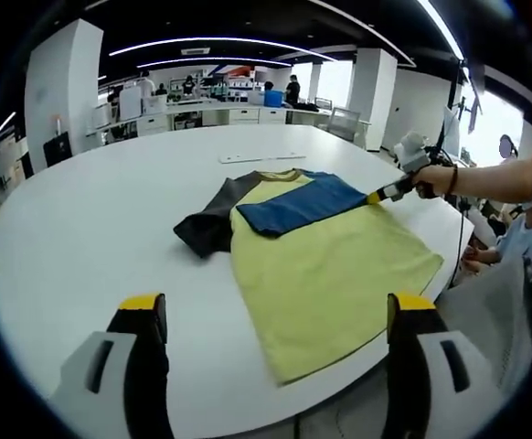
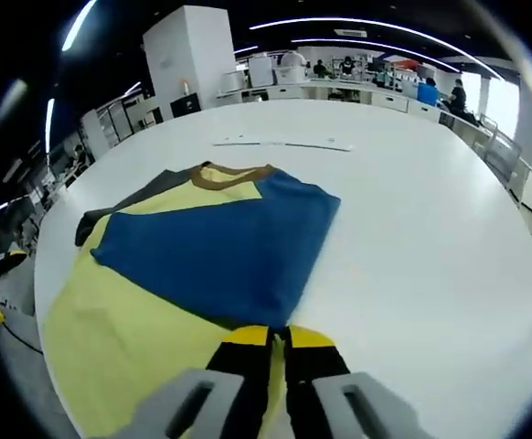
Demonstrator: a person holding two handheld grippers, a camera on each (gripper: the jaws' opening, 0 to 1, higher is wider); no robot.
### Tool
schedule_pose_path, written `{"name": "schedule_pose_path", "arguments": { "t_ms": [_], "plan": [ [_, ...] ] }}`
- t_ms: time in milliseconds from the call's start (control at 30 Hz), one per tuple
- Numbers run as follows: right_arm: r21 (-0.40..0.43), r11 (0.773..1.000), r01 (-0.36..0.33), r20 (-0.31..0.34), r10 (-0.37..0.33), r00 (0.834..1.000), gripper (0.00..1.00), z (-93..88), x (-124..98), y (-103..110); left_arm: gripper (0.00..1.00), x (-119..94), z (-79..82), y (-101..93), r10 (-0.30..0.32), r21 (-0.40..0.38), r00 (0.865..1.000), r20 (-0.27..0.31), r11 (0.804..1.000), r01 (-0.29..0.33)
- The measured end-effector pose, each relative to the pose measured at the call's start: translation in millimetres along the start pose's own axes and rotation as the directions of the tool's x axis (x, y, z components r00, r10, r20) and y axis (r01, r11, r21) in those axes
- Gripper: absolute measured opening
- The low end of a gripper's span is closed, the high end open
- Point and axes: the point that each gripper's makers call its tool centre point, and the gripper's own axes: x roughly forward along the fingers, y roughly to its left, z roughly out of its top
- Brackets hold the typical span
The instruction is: Fold the garment on the visible template until the final outline fits inside the template.
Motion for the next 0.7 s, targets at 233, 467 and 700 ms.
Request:
{"name": "schedule_pose_path", "arguments": {
  "t_ms": [233,467,700],
  "plan": [
    [-0.022,1.000,0.015,-0.012,-0.015,1.000,0.00,-1.8,-3,-9,0.97,-1,-1.4,0.9,0.003,-0.001,1.000,-0.006,1.000,-0.003],
    [-0.065,0.998,0.023,-0.031,-0.025,0.999,0.00,-4.4,-6,-23,0.95,1,-1.6,5.3,0.011,-0.003,1.000,-0.010,1.000,-0.011],
    [-0.081,0.996,0.023,-0.046,-0.027,0.999,0.00,-7.2,-11,-39,0.91,4,-0.6,10.8,0.022,-0.009,1.000,-0.007,1.000,-0.022]
  ]
}}
